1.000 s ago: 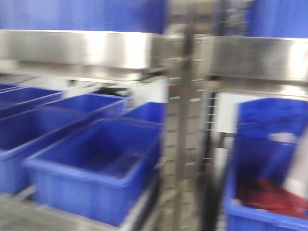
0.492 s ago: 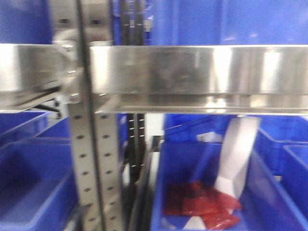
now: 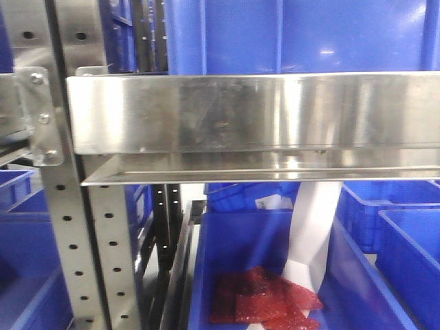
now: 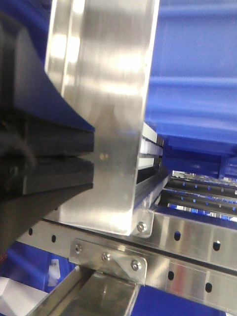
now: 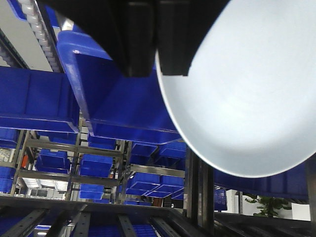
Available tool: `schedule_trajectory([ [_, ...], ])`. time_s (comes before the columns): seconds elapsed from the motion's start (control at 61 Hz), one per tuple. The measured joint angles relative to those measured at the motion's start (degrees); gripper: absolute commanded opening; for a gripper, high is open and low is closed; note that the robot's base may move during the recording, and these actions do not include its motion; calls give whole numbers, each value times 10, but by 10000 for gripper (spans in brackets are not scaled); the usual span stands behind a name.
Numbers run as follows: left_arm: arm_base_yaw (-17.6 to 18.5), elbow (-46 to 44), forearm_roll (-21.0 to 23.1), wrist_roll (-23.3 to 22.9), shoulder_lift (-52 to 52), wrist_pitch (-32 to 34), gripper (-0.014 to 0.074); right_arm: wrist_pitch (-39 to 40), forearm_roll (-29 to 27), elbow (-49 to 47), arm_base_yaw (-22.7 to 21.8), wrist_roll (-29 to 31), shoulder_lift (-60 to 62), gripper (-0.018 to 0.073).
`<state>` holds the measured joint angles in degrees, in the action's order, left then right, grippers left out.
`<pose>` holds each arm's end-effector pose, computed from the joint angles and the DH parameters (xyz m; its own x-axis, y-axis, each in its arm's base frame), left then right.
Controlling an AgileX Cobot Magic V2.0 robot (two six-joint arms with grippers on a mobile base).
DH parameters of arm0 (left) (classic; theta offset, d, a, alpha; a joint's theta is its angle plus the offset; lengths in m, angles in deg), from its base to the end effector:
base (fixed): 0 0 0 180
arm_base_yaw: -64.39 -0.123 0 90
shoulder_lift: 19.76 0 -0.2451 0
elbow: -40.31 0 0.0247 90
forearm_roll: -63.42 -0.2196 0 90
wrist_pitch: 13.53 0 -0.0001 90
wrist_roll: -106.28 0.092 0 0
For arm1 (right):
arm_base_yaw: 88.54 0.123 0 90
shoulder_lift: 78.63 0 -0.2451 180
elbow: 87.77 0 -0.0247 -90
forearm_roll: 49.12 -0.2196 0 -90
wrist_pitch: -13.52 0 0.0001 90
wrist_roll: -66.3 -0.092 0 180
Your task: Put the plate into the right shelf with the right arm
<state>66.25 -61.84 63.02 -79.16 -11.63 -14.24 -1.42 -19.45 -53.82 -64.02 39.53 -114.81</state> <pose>0.0665 -0.0022 0.2029 0.0546 -0.0897 -0.9945 0.0373 0.9954 -0.0877 0.0876 0.0270 0.3763 0.1186 0.0149 -0.9928 -0.2923 0.9561 -0.0206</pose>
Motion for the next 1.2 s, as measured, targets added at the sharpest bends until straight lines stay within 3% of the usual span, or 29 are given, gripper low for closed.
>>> schedule_trajectory([
  [0.541,0,0,0,0,0,0,-47,3,0,-14,0,0,-2,56],
  [0.738,0,0,0,0,0,0,-47,-29,0,-144,0,0,-59,56],
  [1.0,0,0,0,0,0,0,-47,-152,0,-371,0,0,-252,56],
  [1.197,0,0,0,0,0,0,-47,-190,0,-465,0,0,-405,56],
])
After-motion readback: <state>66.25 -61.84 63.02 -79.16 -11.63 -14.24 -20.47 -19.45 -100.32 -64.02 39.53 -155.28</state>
